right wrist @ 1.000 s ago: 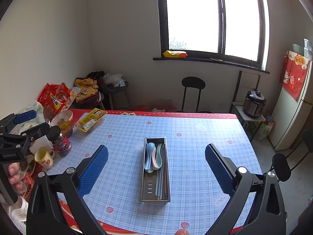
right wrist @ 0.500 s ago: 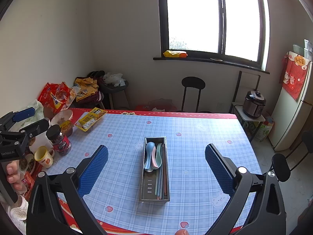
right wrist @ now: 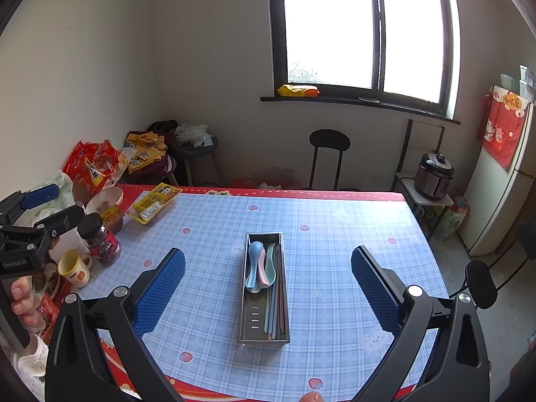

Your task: Organize utensils

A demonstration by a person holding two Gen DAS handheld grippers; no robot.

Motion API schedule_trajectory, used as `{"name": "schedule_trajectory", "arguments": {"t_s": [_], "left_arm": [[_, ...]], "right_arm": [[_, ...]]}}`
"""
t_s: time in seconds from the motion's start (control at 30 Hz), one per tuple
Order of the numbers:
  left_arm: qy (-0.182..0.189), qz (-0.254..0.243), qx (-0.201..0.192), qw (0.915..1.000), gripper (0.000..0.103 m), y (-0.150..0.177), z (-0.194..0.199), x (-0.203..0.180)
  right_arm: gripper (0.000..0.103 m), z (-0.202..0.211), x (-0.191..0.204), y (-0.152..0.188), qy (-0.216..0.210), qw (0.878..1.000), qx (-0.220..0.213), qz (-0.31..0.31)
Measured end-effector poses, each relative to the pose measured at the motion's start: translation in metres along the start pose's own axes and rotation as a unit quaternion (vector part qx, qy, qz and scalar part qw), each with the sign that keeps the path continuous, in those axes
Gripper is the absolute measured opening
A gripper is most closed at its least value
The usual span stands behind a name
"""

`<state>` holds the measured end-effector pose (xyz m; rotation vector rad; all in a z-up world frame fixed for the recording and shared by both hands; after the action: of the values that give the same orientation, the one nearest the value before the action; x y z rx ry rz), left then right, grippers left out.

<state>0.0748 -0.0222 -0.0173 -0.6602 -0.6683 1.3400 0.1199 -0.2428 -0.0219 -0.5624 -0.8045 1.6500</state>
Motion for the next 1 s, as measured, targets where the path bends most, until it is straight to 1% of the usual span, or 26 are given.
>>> {"name": "schedule_trajectory", "arguments": {"t_s": [1.0], "left_arm": [[0.001,0.001,0.006,1.0,0.097,0.0048,-0.003,-0.001]], "right_arm": [[0.097,-0.0019,-0.0019,0.001,0.0,1.0,0.003,-0.001]]}}
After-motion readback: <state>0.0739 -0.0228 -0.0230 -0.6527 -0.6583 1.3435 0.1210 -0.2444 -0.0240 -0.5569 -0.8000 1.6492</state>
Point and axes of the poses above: each gripper's, at about its wrist camera, not at the fingertips, and z roughly against the way its jaws point, x to its left, y to its underside, the point moved 4 cm from there along -z, roughly the way its jaws point, and after that the axes turned 6 degrees about x, right-handed, at the moved point
